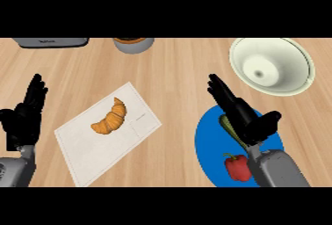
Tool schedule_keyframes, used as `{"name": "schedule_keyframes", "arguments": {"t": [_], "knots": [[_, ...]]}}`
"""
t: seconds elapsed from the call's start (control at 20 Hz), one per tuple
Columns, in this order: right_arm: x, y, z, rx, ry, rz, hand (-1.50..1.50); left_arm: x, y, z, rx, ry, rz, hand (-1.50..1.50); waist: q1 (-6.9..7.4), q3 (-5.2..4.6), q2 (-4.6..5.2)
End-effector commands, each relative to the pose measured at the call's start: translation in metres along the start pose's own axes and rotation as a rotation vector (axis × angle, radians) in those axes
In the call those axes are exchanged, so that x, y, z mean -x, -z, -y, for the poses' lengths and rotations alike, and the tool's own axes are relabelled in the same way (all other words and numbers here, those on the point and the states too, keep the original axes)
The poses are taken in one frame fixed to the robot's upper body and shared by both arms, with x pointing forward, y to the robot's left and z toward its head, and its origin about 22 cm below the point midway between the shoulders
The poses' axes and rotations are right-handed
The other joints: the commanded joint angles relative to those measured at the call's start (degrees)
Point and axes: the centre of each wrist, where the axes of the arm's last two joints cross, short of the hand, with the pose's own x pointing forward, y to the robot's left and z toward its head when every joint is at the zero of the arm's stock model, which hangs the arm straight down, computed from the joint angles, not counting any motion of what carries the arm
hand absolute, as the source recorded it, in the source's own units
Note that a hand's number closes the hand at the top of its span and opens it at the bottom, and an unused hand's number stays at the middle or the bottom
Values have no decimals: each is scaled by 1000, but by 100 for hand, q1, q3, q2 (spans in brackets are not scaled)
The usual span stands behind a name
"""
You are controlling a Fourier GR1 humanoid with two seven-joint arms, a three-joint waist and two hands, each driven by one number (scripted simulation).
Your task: Pick the squash from the plate and place it in the bowl
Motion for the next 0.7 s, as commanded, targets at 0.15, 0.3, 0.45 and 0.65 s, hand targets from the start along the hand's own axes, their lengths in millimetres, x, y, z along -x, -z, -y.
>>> {"name": "schedule_keyframes", "arguments": {"t": [0.15, 0.3, 0.45, 0.65], "knots": [[12, -31, 14, -386, -195, -92, 150, -21, -6, 51, 158, -96, 47, 0, 66, -65, -89], [-59, -12, 47, -371, -763, 82, 150, -12, -14, 62, 213, -137, -6, 0, -116, -180, -450], [23, -74, 66, -25, -362, 164, -150, -24, -32, 92, 269, -225, 24, 0, -145, -37, -108], [40, -112, 75, -61, -184, 340, -150, -34, -40, 97, 297, -205, 21, 0, 16, -48, -106]]}}
